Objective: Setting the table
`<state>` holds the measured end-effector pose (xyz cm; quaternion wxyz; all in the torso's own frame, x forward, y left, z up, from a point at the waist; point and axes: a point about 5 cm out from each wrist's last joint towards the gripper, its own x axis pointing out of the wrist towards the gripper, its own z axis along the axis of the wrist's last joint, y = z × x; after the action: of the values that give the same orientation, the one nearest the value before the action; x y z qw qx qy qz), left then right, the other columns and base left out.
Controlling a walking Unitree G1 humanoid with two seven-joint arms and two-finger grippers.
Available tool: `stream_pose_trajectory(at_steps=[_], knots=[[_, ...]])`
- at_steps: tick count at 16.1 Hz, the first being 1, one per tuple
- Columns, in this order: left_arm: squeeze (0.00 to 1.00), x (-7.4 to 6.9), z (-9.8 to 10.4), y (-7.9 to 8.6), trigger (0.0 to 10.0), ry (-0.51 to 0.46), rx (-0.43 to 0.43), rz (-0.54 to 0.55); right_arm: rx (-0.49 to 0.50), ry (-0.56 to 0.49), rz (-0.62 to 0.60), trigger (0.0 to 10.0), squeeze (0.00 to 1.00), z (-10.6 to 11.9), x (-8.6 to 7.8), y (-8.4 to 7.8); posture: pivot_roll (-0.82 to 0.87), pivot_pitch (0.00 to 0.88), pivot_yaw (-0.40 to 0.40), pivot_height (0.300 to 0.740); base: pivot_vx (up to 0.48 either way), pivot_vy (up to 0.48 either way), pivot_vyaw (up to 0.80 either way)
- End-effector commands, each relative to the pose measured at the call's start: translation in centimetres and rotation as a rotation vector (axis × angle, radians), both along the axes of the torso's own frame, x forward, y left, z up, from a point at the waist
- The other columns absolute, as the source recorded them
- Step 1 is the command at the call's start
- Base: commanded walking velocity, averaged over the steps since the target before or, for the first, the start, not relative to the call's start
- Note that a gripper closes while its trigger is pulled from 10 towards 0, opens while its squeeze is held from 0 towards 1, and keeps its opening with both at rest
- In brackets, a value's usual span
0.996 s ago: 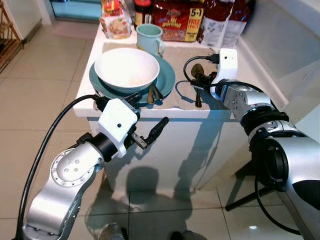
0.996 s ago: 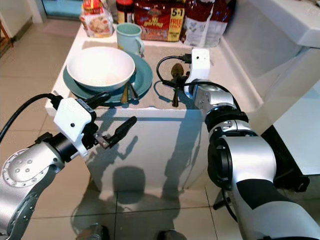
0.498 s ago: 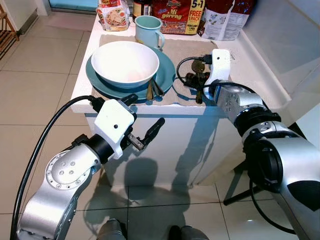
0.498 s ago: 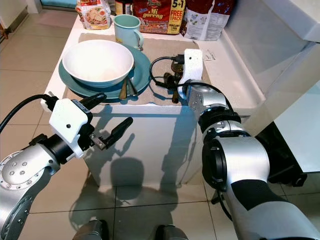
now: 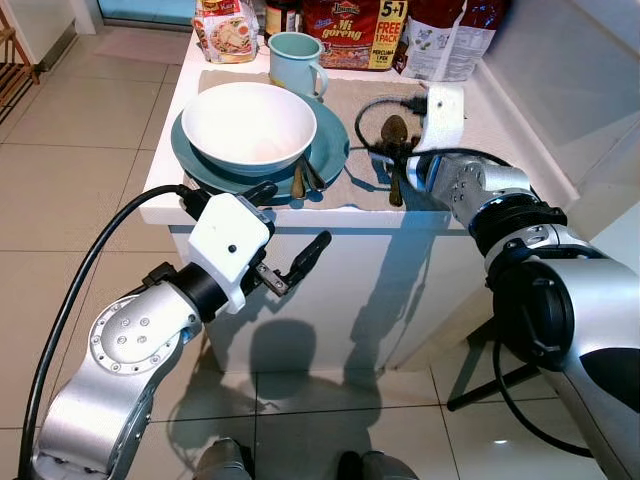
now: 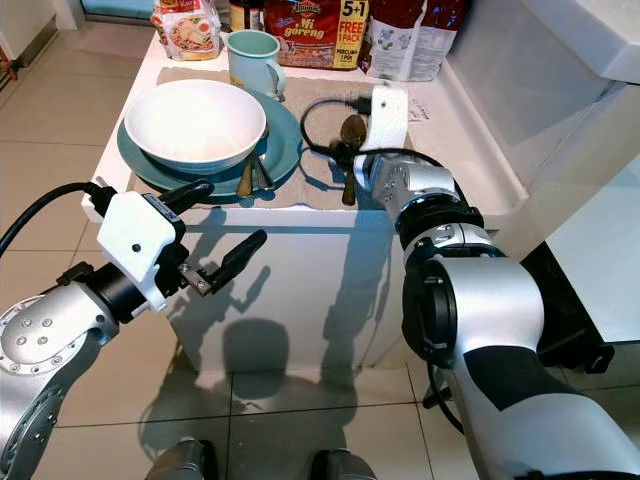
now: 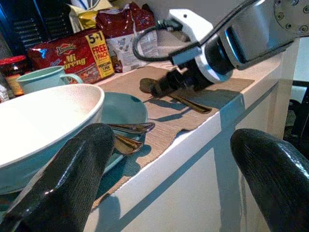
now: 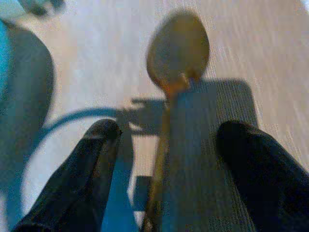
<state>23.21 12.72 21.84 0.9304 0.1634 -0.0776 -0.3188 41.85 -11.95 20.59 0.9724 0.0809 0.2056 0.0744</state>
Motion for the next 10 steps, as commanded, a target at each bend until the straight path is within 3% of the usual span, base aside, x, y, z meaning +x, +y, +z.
stream_pose_trajectory(at_steps=[1, 6, 7, 9, 10], knots=[[0.0, -0.01, 0.15, -0.02, 10.0, 0.003, -0.003, -0.01, -0.021, 0.016, -0.017, 10.0, 0.0, 0.55, 0.08, -0.63, 0.09, 0.145, -0.132, 0.74, 0.0, 0.0, 0.0], [0.0, 0.06, 0.15, -0.05, 10.0, 0.002, -0.007, -0.009, -0.087, 0.053, -0.003, 10.0, 0.0, 0.19, -0.08, -0.82, 0.09, 0.14, -0.136, 0.74, 0.0, 0.0, 0.0], [0.0, 0.09, 0.15, -0.07, 10.0, 0.002, -0.007, -0.008, -0.09, 0.056, -0.001, 4.7, 0.0, 0.19, -0.09, -0.84, 0.09, 0.14, -0.137, 0.74, 0.0, 0.0, 0.0], [0.0, 0.11, 0.13, -0.07, 10.0, 0.002, -0.007, -0.007, -0.093, 0.057, 0.001, 0.0, 0.0, 0.23, -0.09, -0.81, 0.09, 0.139, -0.138, 0.74, 0.0, 0.0, 0.0], [0.0, 0.13, 0.13, -0.08, 10.0, 0.001, -0.005, -0.007, -0.094, 0.057, 0.004, 0.0, 0.0, 0.27, -0.09, -0.76, 0.09, 0.139, -0.138, 0.74, 0.0, 0.0, 0.0]])
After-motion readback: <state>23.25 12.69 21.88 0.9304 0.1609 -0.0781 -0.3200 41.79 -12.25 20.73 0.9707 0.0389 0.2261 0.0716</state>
